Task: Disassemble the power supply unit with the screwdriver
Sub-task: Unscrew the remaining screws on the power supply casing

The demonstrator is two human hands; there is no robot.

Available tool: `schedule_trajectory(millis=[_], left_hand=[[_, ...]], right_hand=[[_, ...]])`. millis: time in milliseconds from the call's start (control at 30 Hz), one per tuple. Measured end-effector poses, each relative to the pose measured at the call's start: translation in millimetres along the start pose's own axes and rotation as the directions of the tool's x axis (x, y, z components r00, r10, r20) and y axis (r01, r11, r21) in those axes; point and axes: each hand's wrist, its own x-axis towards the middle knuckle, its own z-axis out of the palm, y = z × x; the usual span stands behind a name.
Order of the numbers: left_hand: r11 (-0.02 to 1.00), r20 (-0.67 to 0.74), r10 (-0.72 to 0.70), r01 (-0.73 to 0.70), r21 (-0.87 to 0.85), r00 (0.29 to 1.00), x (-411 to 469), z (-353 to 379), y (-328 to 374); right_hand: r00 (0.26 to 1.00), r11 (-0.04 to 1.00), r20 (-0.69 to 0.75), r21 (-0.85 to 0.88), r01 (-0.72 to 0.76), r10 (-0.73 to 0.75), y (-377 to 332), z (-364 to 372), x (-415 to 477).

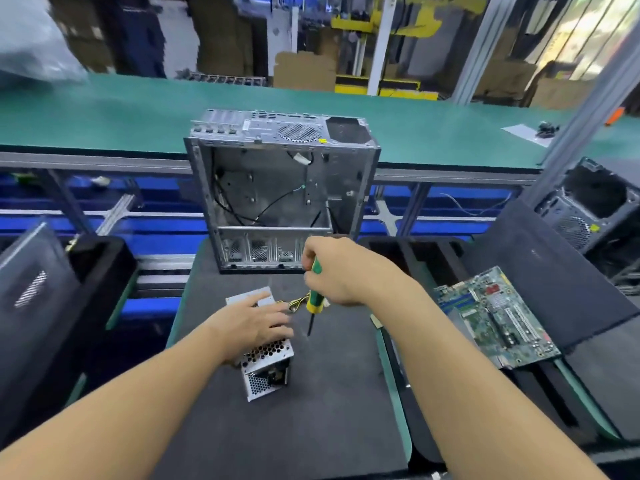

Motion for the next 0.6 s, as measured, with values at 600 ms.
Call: schedule_trajectory(millis=[600], left_hand=[[0.726,0.087,-0.583,0.566,-0.391,0.808,33,26,35]], right_hand=[[0.997,0.995,-0.071,0.100,0.005,0.002,30,2,-13]])
